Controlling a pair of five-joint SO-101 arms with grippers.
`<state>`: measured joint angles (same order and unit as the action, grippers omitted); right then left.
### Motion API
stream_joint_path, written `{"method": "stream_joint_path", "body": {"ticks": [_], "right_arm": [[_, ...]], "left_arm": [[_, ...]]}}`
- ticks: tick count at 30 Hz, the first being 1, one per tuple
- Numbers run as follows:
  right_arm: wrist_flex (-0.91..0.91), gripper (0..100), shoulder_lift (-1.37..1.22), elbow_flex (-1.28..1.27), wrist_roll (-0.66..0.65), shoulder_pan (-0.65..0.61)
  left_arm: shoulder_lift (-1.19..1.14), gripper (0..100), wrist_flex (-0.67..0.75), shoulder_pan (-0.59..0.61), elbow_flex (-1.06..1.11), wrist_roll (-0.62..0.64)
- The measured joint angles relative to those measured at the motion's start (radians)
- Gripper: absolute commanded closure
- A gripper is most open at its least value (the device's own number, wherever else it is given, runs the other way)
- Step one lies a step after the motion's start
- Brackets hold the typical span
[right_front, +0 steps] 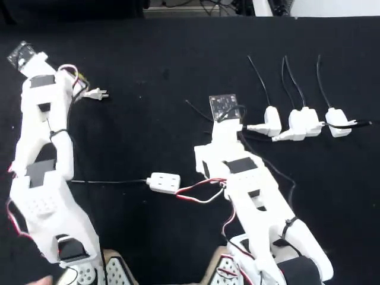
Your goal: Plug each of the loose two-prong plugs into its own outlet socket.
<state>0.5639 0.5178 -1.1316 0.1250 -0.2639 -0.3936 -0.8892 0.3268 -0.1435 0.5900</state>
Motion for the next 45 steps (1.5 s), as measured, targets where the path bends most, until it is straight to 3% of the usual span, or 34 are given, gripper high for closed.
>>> {"method": "stream_joint_path", "body": {"ticks": [8,16,22,26,31,33,42,45], "right_arm": [[0.000,91.1,0.000,0.000,0.000,0.000],[0.000,91.1,0.000,0.000,0.000,0.000],[0.000,91.1,0.000,0.000,0.000,0.000],[0.000,91.1,0.000,0.000,0.000,0.000],[0.000,91.1,0.000,0.000,0.000,0.000],[0.000,91.1,0.000,0.000,0.000,0.000],[0.000,91.1,0.000,0.000,0.000,0.000],[0.000,91.1,0.000,0.000,0.000,0.000]], "left_arm": [[-0.278,76,0.020,0.000,-0.261,0.058],[-0.479,76,-0.157,-0.038,-0.591,0.060],[-0.631,77,-0.195,-0.040,-0.772,0.061],[-0.667,78,-0.261,-0.044,-0.859,0.058],[-0.694,98,-0.446,-0.049,-0.985,0.063],[-0.700,94,-0.485,-0.051,-1.019,0.063],[-0.724,97,-0.574,-0.051,-1.065,0.064],[-0.710,97,-0.649,-0.051,-1.068,0.002]]}}
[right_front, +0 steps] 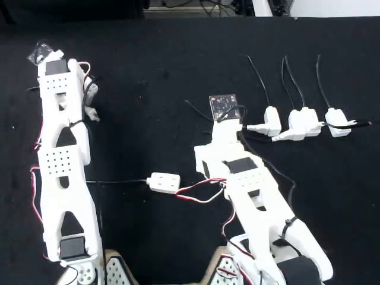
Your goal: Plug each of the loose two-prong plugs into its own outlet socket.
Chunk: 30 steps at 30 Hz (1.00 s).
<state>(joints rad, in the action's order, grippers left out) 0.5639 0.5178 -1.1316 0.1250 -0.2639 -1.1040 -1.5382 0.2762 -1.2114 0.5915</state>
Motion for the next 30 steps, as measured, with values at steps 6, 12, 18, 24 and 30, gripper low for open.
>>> {"method": "stream_joint_path", "body": {"ticks": [6,12,18,24,30], "right_arm": [[0.000,91.1,0.000,0.000,0.000,0.000],[0.000,91.1,0.000,0.000,0.000,0.000],[0.000,91.1,0.000,0.000,0.000,0.000],[0.000,91.1,0.000,0.000,0.000,0.000],[0.000,91.1,0.000,0.000,0.000,0.000]], "left_arm": [[0.021,83,-0.160,-0.035,0.002,-0.178],[0.021,77,-0.212,-0.035,0.002,-0.230],[-0.006,93,-0.212,-0.023,0.002,-0.236],[-0.009,96,-0.212,-0.020,0.031,-0.236],[0.014,97,-0.209,-0.018,0.124,-0.236]]}}
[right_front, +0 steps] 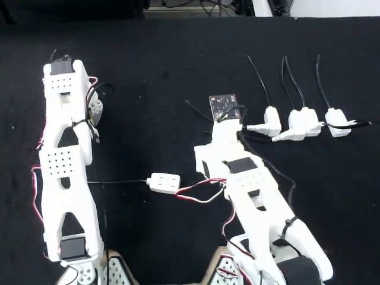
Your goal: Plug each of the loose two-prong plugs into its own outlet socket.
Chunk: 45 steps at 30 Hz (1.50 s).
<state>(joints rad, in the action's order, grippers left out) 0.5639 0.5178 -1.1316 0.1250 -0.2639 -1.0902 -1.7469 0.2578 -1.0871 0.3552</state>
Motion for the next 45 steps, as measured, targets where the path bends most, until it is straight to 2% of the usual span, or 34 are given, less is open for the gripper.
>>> {"method": "stream_joint_path", "body": {"ticks": [6,10,17,22,32,36,39,45], "right_arm": [[0.000,91.1,0.000,0.000,0.000,0.000],[0.000,91.1,0.000,0.000,0.000,0.000],[0.000,91.0,0.000,0.000,0.000,0.000],[0.000,91.0,0.000,0.000,0.000,-0.005],[0.000,91.0,0.000,0.000,0.000,-0.005],[0.000,91.0,0.000,0.000,0.000,0.000],[0.000,91.0,0.000,0.000,0.000,0.000],[0.000,91.0,0.000,0.000,0.000,0.000]], "left_arm": [[0.072,97,0.000,-0.002,0.115,-0.002],[0.216,97,-0.002,-0.034,0.325,0.000],[0.588,97,0.011,-0.169,0.738,0.000],[0.839,97,0.117,-0.232,0.942,0.000],[1.178,96,0.505,-0.485,1.445,-0.003],[1.280,87,0.634,-0.543,1.573,-0.003],[1.346,82,0.674,-0.595,1.639,-0.002],[1.432,81,0.684,-0.663,1.726,-0.002]]}}
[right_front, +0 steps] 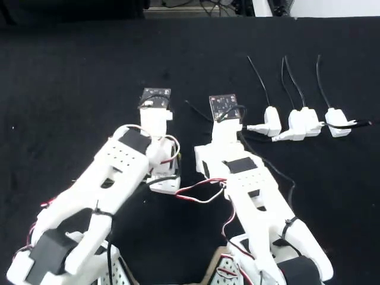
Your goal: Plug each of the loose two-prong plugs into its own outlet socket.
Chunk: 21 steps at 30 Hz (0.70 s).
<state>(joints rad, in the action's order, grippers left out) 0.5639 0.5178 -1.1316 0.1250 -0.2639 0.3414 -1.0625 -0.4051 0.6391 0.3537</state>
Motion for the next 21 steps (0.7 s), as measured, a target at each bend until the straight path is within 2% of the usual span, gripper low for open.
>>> {"method": "stream_joint_path", "body": {"ticks": [4,7,10,14,21], "right_arm": [[0.000,91.0,0.000,0.000,0.000,0.000],[0.000,91.0,0.000,0.000,0.000,0.000],[0.000,91.0,0.000,0.000,0.000,-0.006],[0.000,91.0,0.000,0.000,0.000,-0.095],[0.000,91.0,0.000,0.002,0.000,-0.256]], "left_arm": [[0.054,81,0.000,0.012,0.002,-0.002],[0.126,81,0.000,0.084,0.002,-0.002],[0.206,81,0.000,0.203,0.003,-0.002],[0.270,81,0.017,0.387,0.092,-0.002],[0.279,81,0.247,0.677,0.334,-0.002]]}}
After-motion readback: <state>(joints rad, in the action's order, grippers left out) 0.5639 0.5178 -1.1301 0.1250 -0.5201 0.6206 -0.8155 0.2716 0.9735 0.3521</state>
